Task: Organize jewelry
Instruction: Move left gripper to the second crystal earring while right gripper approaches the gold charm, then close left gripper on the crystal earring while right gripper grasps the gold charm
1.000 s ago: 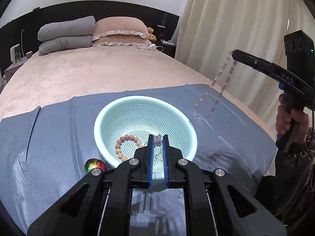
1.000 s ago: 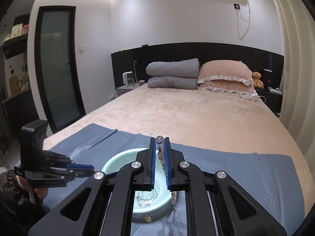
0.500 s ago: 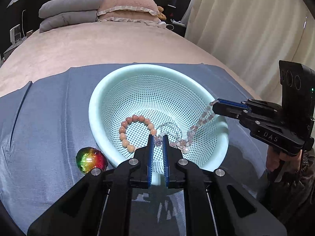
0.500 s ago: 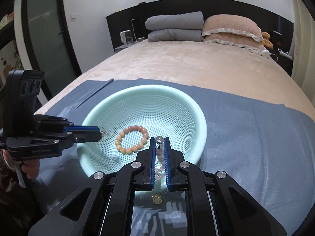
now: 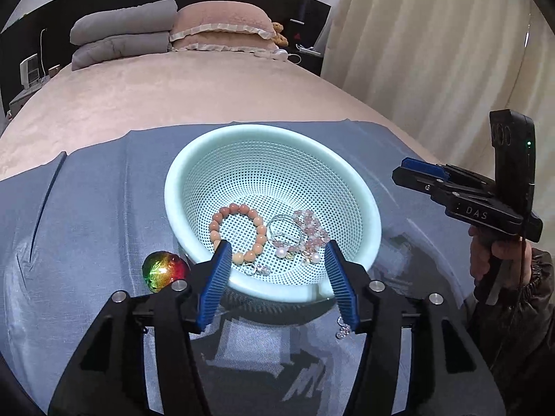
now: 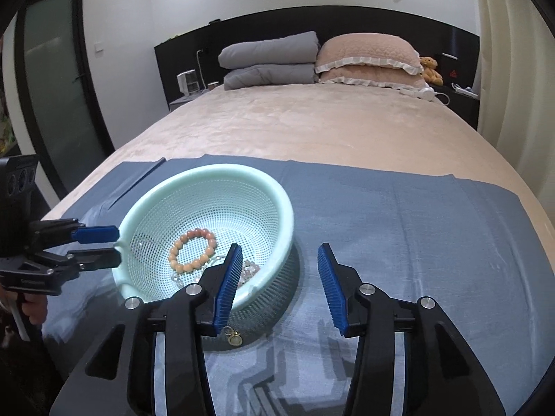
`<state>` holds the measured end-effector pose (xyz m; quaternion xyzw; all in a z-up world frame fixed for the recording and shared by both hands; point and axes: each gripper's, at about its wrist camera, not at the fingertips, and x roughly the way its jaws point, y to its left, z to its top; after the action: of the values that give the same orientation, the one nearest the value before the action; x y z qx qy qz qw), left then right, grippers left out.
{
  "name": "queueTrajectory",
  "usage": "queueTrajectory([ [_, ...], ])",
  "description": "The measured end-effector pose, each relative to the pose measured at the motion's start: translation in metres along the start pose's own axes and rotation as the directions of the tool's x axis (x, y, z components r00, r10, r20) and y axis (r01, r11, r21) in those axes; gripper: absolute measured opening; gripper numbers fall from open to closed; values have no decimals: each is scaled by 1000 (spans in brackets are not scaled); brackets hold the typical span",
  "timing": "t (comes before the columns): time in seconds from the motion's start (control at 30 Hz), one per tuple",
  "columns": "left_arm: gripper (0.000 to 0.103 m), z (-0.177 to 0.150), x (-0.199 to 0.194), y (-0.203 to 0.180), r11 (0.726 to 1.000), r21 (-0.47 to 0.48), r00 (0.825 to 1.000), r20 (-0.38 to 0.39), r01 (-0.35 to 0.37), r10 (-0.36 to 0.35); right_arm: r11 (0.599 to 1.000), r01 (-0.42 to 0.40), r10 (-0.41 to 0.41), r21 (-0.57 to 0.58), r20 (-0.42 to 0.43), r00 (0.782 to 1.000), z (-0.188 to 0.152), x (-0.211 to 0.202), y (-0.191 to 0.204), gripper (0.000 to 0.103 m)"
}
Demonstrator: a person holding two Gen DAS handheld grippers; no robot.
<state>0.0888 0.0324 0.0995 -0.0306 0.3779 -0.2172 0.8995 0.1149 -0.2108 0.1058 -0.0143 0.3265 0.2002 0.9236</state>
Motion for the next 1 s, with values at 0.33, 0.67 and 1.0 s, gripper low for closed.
queueTrajectory([
  [0.33,78,-40,-19,-34,999,47,999,44,23,-25,1000,17,-16,19,-62,998,-40,5,-14,65],
  [0.67,81,-93,37,-66,984,173,999,-28,43,-39,996,-57,48,-62,-140,989,-71,48,14,68],
  [1.0,90,-109,68,-72,968,251,999,-34,8,1,983,-94,60,-157,-210,976,-82,73,37,59],
])
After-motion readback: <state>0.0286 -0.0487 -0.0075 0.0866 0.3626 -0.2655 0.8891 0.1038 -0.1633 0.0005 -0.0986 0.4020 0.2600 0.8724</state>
